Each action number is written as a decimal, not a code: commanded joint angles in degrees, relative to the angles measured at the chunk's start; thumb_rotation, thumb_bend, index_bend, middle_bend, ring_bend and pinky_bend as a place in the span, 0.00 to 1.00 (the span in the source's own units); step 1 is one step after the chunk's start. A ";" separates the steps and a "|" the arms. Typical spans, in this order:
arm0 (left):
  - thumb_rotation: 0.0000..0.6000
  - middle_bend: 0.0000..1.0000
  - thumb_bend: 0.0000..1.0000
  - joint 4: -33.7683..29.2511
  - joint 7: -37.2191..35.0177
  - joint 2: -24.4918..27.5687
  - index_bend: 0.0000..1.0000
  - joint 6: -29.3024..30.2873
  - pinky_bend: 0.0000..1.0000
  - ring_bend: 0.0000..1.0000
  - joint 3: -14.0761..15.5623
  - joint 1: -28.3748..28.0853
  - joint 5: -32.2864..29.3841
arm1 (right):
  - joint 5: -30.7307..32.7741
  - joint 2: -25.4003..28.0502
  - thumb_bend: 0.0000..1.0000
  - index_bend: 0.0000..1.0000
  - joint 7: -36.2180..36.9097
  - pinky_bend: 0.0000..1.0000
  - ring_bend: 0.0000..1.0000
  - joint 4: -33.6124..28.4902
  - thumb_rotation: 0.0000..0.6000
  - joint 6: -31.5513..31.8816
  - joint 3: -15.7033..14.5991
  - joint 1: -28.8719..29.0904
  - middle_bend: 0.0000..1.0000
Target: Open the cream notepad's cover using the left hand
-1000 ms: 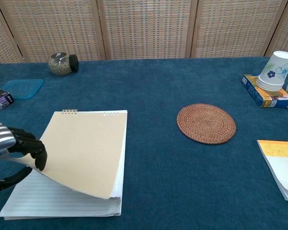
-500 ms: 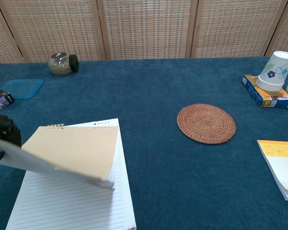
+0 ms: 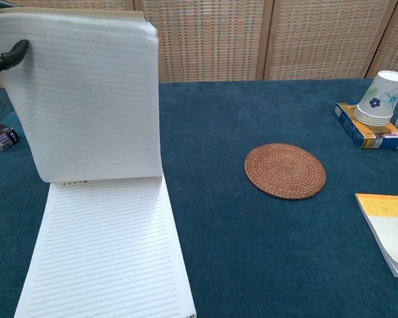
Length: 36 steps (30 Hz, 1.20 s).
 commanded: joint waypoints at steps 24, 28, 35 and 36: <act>1.00 0.00 0.00 11.71 -2.85 2.91 0.00 -5.16 0.00 0.00 -3.13 3.73 -6.82 | -1.06 -0.84 0.00 0.00 -1.60 0.00 0.00 -0.18 1.00 0.15 -0.51 0.32 0.00; 1.00 0.00 0.00 2.49 9.52 9.10 0.00 -1.09 0.00 0.00 1.41 8.61 -4.39 | -1.23 -0.61 0.00 0.00 -1.18 0.00 0.00 -0.36 1.00 0.35 -0.54 0.25 0.00; 1.00 0.00 0.00 -5.97 23.91 9.26 0.00 10.17 0.00 0.00 7.36 17.76 -0.32 | -1.98 -0.10 0.00 0.00 0.10 0.00 0.00 -0.58 1.00 0.80 -0.73 0.10 0.00; 1.00 0.00 0.00 -6.39 24.34 8.88 0.00 11.14 0.00 0.00 7.87 18.52 0.34 | -2.02 -0.06 0.00 0.00 0.22 0.00 0.00 -0.57 1.00 0.83 -0.75 0.08 0.00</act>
